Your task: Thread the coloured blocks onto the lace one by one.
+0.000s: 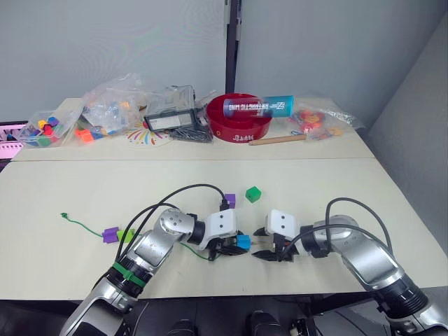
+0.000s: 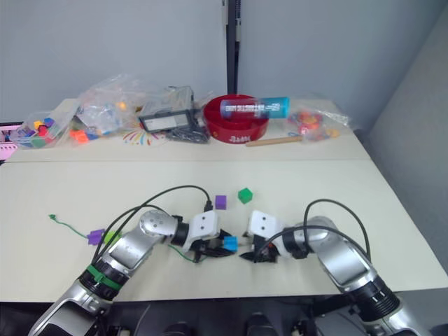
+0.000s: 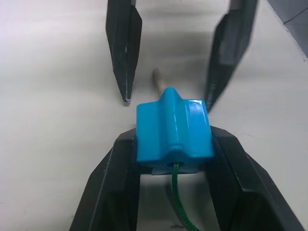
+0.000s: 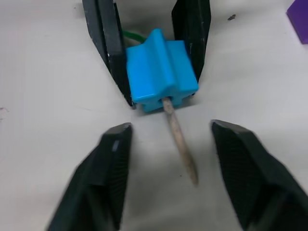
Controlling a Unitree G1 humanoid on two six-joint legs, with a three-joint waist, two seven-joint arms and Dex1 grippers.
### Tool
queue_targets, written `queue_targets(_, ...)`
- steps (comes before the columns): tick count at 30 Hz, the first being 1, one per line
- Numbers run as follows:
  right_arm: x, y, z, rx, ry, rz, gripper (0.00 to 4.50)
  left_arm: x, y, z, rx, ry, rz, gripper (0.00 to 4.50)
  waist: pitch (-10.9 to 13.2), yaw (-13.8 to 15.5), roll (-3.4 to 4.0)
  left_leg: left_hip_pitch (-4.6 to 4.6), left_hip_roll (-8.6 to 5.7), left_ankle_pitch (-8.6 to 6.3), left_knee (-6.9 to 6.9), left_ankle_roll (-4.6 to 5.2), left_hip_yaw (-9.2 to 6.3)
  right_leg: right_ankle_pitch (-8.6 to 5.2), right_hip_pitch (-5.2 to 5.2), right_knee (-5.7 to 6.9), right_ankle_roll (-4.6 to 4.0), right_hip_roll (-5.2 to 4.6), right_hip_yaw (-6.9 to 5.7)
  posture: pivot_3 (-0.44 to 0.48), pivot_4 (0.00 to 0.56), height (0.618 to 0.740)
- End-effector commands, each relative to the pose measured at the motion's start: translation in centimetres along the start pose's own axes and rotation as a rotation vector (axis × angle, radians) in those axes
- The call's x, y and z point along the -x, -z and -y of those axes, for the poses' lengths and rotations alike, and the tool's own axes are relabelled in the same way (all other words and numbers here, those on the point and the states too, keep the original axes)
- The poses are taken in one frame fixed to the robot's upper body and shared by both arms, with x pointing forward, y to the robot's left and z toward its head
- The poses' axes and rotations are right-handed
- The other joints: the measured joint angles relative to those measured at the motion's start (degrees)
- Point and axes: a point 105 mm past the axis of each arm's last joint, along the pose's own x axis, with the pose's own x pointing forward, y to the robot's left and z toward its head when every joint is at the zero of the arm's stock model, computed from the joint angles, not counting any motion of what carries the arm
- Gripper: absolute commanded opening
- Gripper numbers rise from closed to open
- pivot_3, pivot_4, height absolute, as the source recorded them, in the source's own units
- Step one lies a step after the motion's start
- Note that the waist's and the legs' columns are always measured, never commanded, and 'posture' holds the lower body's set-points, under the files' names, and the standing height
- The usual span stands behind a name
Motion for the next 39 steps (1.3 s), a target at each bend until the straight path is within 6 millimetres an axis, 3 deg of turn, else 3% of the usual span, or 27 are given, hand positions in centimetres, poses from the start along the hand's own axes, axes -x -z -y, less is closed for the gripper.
queue_targets(1, 0.2, 0.9, 0.7, 0.011, 0.036, -0.046, 1.24, 0.1, -0.4, 0.2, -0.032, 0.021, -0.007, 1.37, 0.0, 0.01, 0.0, 0.0, 0.0, 0.0, 0.0, 0.0, 0.0, 0.0, 0.01, 0.0, 0.0, 0.0, 0.0, 0.0, 0.15, 0.74)
queue_targets(5, 0.3, 1.0, 0.8, 0.014, 0.038, -0.049, 0.0, 0.3, -0.5, 0.4, -0.035, 0.033, -0.005, 1.37, 0.0, -0.08, 0.0, 0.02, 0.0, 0.0, 0.01, 0.0, 0.0, 0.0, 0.03, 0.01, 0.0, 0.0, 0.0, 0.0, 0.15, 0.74)
queue_targets(10, 0.7, 1.0, 1.1, 0.042, 0.039, -0.055, 0.0, 1.2, -0.3, 0.4, -0.035, 0.032, -0.006, 1.37, -0.02, -0.09, 0.03, 0.04, 0.0, 0.0, 0.01, 0.0, 0.0, 0.0, 0.05, 0.0, 0.0, 0.01, 0.0, 0.0, 0.15, 0.74)
queue_targets(14, 1.3, 0.8, 1.3, 0.063, 0.037, -0.056, 0.0, 3.2, 0.3, 0.5, -0.016, 0.022, -0.024, 1.37, -0.02, -0.09, 0.03, 0.04, 0.01, 0.0, 0.01, 0.0, 0.0, 0.0, 0.03, 0.01, 0.0, 0.01, 0.0, 0.0, 0.15, 0.74)
queue_targets(20, 2.8, 1.9, 1.1, 0.061, 0.018, -0.101, 0.0, 8.4, 3.5, 1.3, 0.019, 0.009, -0.138, 1.37, -0.02, -0.13, 0.03, 0.04, 0.04, 0.0, -0.02, 0.01, 0.0, 0.0, 0.0, 0.0, 0.0, 0.01, -0.01, 0.0, 0.15, 0.74)
queue_targets(23, 3.7, 2.5, 1.0, 0.044, 0.019, -0.114, 0.0, 12.5, 6.3, 1.4, 0.056, -0.019, -0.248, 1.37, -0.02, -0.14, 0.03, 0.04, 0.04, 0.0, -0.02, 0.0, 0.02, 0.0, 0.01, 0.0, 0.0, 0.01, -0.01, 0.0, 0.15, 0.74)
queue_targets(30, 4.6, 3.6, 0.3, 0.015, 0.022, -0.127, 0.0, 19.2, 10.6, 1.4, 0.111, -0.091, -0.394, 1.37, -0.06, -0.38, 0.09, 0.15, 0.08, -0.01, -0.05, 0.01, 0.09, 0.0, 0.03, 0.01, -0.03, 0.04, 0.0, 0.0, 0.15, 0.74)
queue_targets(34, 4.4, 3.3, -0.1, 0.013, 0.019, -0.115, 0.0, 21.5, 11.8, 1.3, 0.122, -0.119, -0.431, 1.37, -0.13, -0.63, 0.22, 0.24, 0.13, -0.01, -0.08, 0.01, 0.12, 0.02, 0.06, 0.04, -0.07, 0.12, 0.01, 0.0, 0.15, 0.74)
queue_targets(39, 3.9, 3.0, -0.6, 0.012, 0.009, -0.096, 0.0, 22.6, 12.8, 1.8, 0.131, -0.117, -0.457, 1.37, -0.29, -1.1, 0.49, 0.29, 0.13, 0.0, -0.11, 0.01, 0.14, 0.02, 0.07, 0.09, -0.07, 0.13, 0.04, 0.0, 0.15, 0.74)
